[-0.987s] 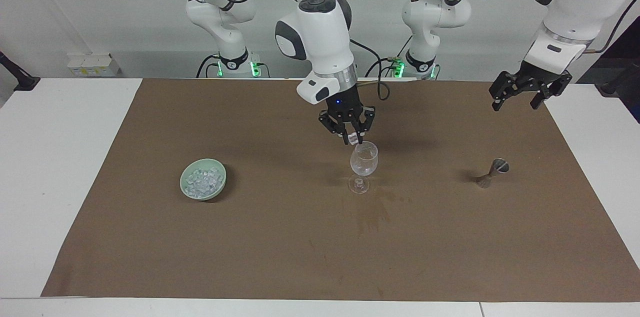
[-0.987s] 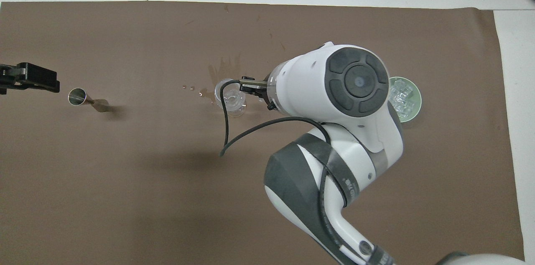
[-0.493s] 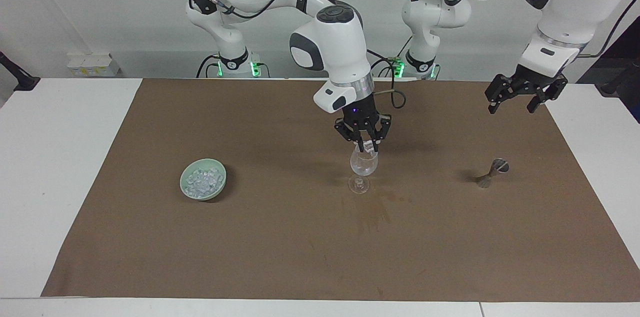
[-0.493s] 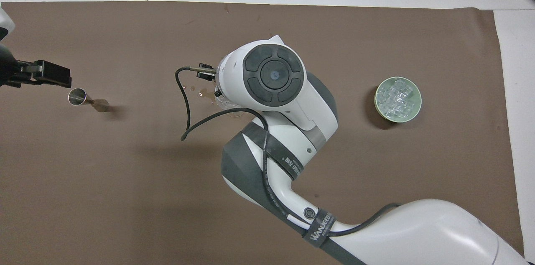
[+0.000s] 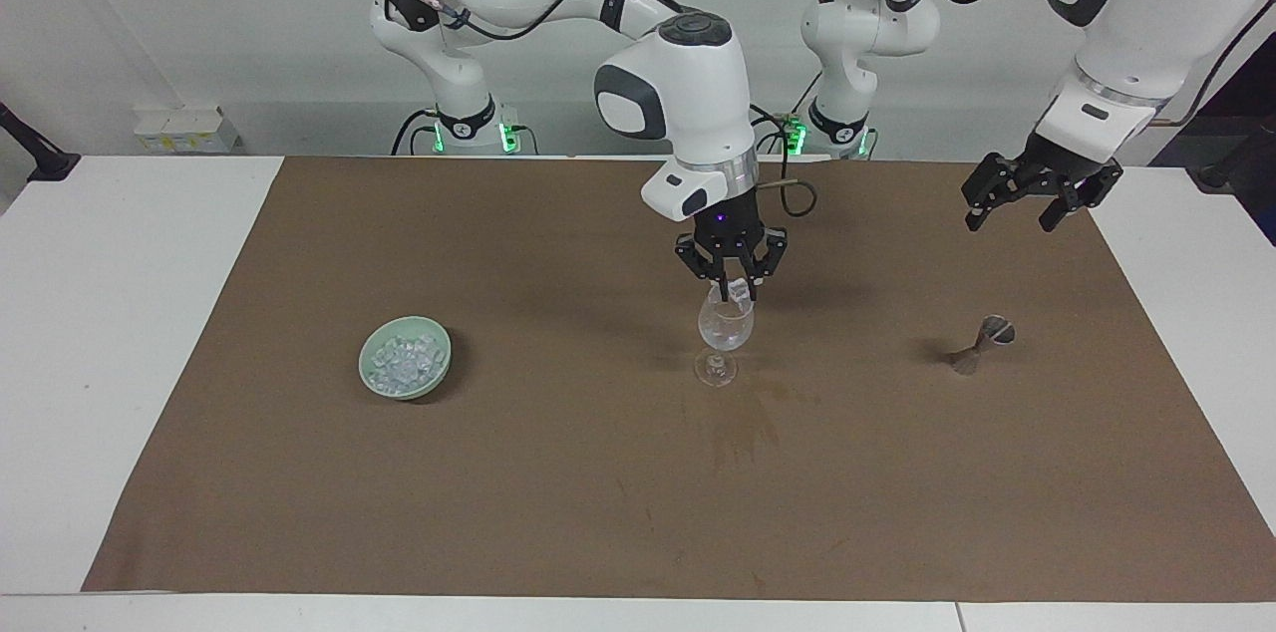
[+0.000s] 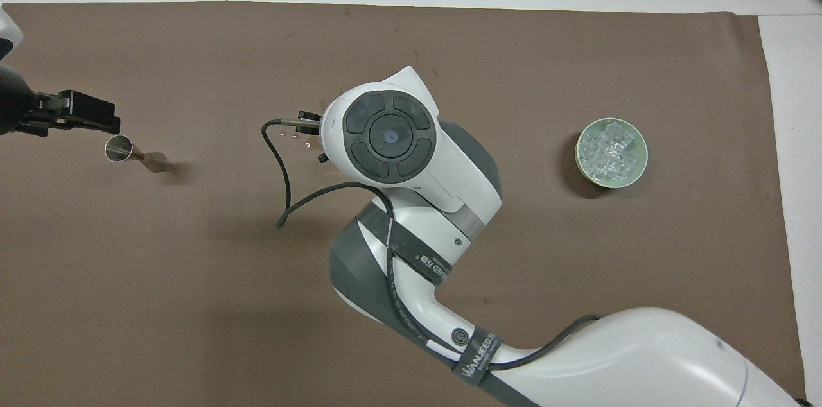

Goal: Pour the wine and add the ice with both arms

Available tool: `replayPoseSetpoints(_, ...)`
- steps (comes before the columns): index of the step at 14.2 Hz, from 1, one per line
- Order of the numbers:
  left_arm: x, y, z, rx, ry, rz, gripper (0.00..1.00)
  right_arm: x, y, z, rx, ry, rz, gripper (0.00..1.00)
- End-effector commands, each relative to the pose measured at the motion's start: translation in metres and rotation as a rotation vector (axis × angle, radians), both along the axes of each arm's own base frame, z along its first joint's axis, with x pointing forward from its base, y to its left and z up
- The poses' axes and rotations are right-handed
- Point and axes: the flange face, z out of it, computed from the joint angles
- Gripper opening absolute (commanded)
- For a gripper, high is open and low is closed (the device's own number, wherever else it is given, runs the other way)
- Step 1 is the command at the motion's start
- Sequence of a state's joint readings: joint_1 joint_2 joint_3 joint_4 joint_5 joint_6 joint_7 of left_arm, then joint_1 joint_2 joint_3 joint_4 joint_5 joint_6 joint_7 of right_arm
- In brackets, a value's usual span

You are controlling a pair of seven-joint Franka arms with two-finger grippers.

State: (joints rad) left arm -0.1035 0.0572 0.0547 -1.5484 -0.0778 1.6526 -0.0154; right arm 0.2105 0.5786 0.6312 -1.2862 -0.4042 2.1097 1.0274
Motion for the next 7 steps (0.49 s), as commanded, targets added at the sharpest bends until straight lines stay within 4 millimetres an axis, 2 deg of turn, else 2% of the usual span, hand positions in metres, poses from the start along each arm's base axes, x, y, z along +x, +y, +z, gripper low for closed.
replayPoseSetpoints(1,0.003,0.006,0.006,-0.011,-0.013,-0.002,1.00,0.004,-0.003,-0.003,-0.011,-0.019,-0.004,0.00)
replayPoseSetpoints(5,-0.004,0.007,0.007,0.049,0.031,-0.029,1.00,0.001,-0.001,-0.016,-0.046,-0.031,0.016,0.00)
replayPoseSetpoints(7,-0.006,0.006,0.008,0.059,0.034,-0.051,1.00,0.000,0.002,-0.016,-0.033,-0.062,0.025,0.02)
